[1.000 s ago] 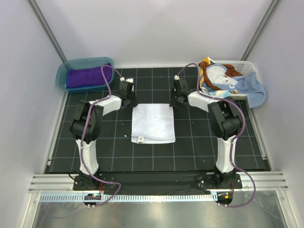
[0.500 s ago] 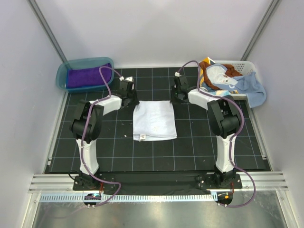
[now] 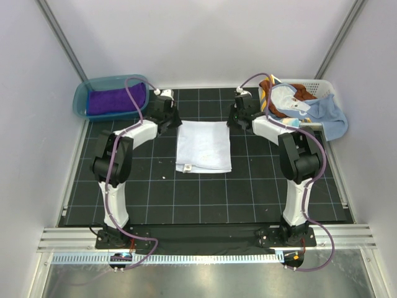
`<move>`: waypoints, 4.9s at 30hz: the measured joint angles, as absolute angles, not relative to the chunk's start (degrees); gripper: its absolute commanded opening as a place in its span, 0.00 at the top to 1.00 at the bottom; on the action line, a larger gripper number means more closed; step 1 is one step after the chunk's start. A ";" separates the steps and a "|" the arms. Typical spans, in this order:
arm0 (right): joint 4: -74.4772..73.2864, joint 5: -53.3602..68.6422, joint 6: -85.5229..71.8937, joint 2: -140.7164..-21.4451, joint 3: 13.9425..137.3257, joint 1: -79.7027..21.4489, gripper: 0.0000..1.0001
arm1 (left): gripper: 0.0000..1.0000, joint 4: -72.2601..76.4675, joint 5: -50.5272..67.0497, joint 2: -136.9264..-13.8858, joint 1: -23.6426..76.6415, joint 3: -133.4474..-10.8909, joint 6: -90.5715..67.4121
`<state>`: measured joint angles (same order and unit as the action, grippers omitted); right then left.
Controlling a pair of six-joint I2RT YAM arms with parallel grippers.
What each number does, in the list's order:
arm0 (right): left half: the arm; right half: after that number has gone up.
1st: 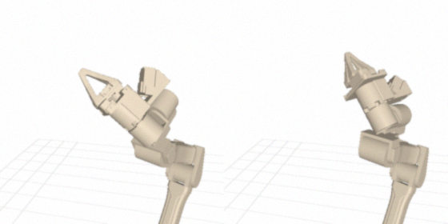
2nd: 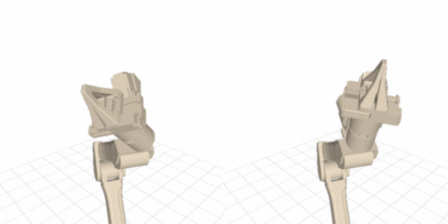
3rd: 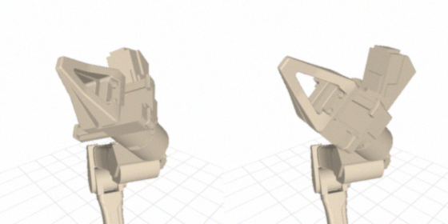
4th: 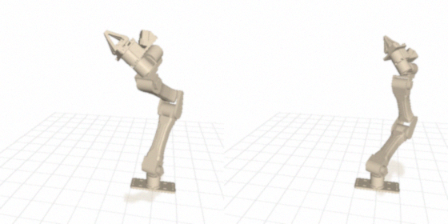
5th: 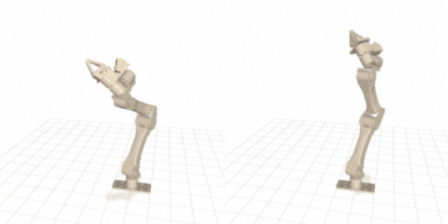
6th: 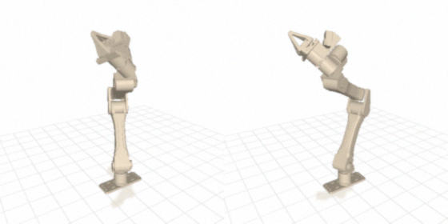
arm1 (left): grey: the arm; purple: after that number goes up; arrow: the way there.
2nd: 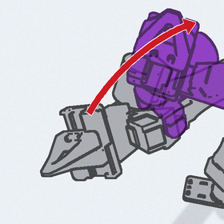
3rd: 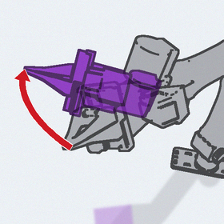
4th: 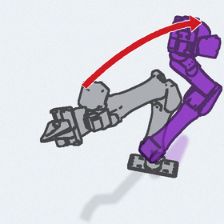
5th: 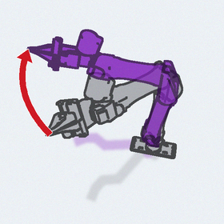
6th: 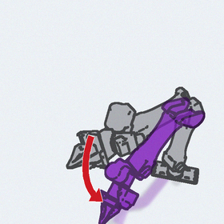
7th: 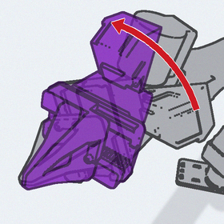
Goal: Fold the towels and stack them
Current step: Fold the towel
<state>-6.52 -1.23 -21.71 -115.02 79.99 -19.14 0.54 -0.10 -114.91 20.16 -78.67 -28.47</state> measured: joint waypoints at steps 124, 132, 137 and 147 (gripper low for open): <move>-14.50 0.34 -18.11 -125.03 90.76 -18.52 0.90 | 0.99 -8.25 3.46 -127.92 19.73 -92.47 -20.82; -12.95 -0.05 -17.69 -124.90 90.26 -18.52 0.91 | 0.99 -4.29 6.20 -127.66 18.17 -90.94 -24.14; -10.48 -0.56 -17.72 -122.78 86.96 -18.52 0.91 | 0.99 0.49 7.44 -125.99 17.58 -86.26 -25.36; -6.94 -0.73 -17.69 -115.33 83.44 -18.52 0.91 | 1.00 6.26 8.73 -121.40 17.47 -81.82 -26.87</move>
<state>-6.94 -0.73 -17.69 -115.33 83.44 -18.52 6.26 8.73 -121.40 17.47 -81.82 -26.87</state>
